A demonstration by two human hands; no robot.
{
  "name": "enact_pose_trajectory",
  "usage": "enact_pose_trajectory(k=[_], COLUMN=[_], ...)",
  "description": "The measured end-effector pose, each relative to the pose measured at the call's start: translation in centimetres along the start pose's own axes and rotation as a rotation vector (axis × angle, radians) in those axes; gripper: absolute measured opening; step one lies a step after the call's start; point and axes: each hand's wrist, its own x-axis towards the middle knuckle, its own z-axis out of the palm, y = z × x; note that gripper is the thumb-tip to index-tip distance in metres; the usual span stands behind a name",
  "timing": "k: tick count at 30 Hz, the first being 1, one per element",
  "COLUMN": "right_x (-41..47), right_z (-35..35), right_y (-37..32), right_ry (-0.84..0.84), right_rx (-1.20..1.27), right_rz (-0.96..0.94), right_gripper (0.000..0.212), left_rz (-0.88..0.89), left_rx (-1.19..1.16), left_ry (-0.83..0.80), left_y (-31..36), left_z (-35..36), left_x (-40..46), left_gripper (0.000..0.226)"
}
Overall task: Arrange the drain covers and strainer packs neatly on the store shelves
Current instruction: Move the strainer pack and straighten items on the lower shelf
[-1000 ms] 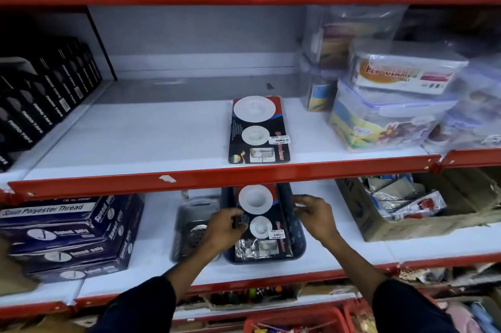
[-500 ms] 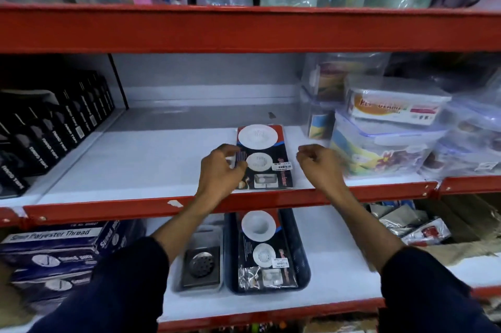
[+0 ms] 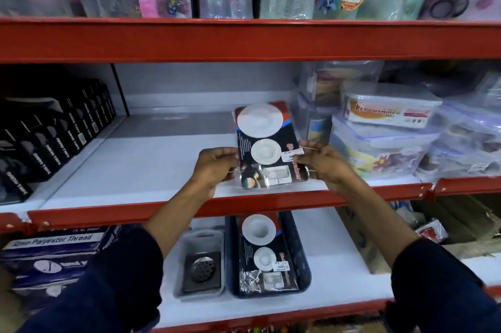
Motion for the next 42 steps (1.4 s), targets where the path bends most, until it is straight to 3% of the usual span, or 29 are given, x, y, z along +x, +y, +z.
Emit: enact_pose_trajectory(k=[5, 9, 14, 18, 25, 31, 36, 42], right_x=[-4.7, -7.7, -9.5, -10.4, -9.8, -9.9, -8.5, -4.7], right_z=[-2.1, -3.4, -4.6, -4.7, -4.4, -4.3, -4.2, -2.8], right_y=[0.3, 3.3, 8.8, 13.2, 21.8, 24.8, 25.6, 23.8], right_ry=[-0.159, -0.29, -0.387, -0.464, -0.416, -0.406, -0.35, -0.193], right_rx=[0.011, -0.061, -0.126, -0.159, -0.188, -0.156, -0.155, -0.226], right_rz=[-0.1, -0.004, 0.159, 0.255, 0.482, 0.651, 0.632, 0.545], right_gripper=[0.037, 0.041, 0.066, 0.044, 0.043, 0.041, 0.034, 0.043], left_rz=[0.027, -0.02, -0.105, -0.184, -0.346, -0.466, -0.489, -0.46], left_rx=[-0.017, 0.008, 0.099, 0.176, 0.255, 0.216, 0.202, 0.184], left_ry=[-0.085, -0.145, -0.159, -0.173, -0.183, -0.151, -0.145, -0.036], left_y=[0.6, -2.1, -7.9, -12.2, -19.5, -23.1, -24.0, -22.8], left_z=[-1.0, -1.6, -1.8, -1.8, -0.8, 0.2, 0.8, 1.5], left_x=[-5.0, -8.2, -10.4, -11.2, -11.9, -11.4, -9.8, -5.1], left_gripper=[0.021, 0.022, 0.022, 0.008, 0.008, 0.014, 0.014, 0.024])
